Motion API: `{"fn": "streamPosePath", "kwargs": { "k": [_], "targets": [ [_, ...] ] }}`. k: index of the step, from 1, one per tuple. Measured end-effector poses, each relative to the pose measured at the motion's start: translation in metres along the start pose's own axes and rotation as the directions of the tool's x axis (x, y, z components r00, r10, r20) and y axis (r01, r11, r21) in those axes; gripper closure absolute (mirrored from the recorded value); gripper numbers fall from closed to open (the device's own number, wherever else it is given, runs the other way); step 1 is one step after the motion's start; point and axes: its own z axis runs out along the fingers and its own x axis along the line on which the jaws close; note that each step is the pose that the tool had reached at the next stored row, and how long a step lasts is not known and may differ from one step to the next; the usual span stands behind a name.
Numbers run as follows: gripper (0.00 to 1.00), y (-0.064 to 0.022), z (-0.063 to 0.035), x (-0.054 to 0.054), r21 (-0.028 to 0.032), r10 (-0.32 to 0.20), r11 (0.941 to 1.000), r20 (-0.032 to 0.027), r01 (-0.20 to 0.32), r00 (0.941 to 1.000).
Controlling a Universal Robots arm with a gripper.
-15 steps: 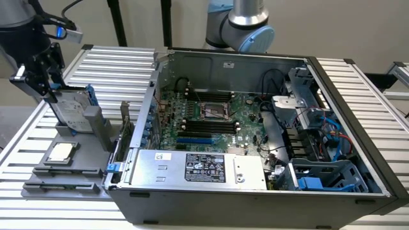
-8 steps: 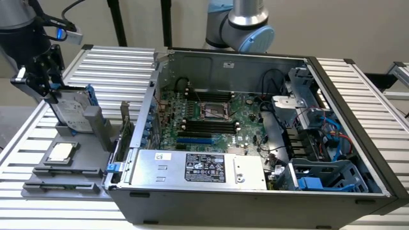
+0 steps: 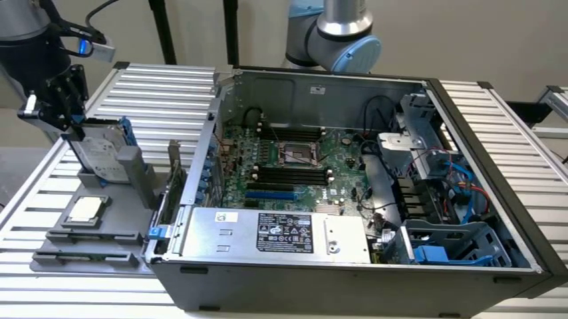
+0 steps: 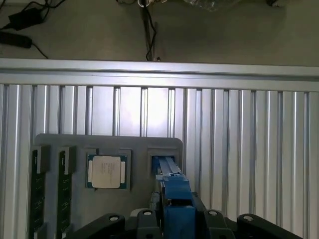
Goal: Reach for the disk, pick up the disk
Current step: 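Pick up the disk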
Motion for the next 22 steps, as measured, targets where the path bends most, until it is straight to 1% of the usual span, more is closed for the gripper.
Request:
{"fn": "streamPosePath", "kwargs": {
  "k": [4, 11, 22],
  "targets": [
    [0.67, 0.0000, 0.0000, 0.0005, 0.0000, 0.000, 1.0000, 0.0001, 0.000, 1.0000],
    [0.67, 0.0000, -0.0001, 0.0051, 0.0000, 0.000, 1.0000, 0.0000, 0.000, 1.0000],
    [0.67, 0.0000, -0.0001, 0.0055, 0.0000, 0.000, 1.0000, 0.0000, 0.000, 1.0000]
  ]
}}
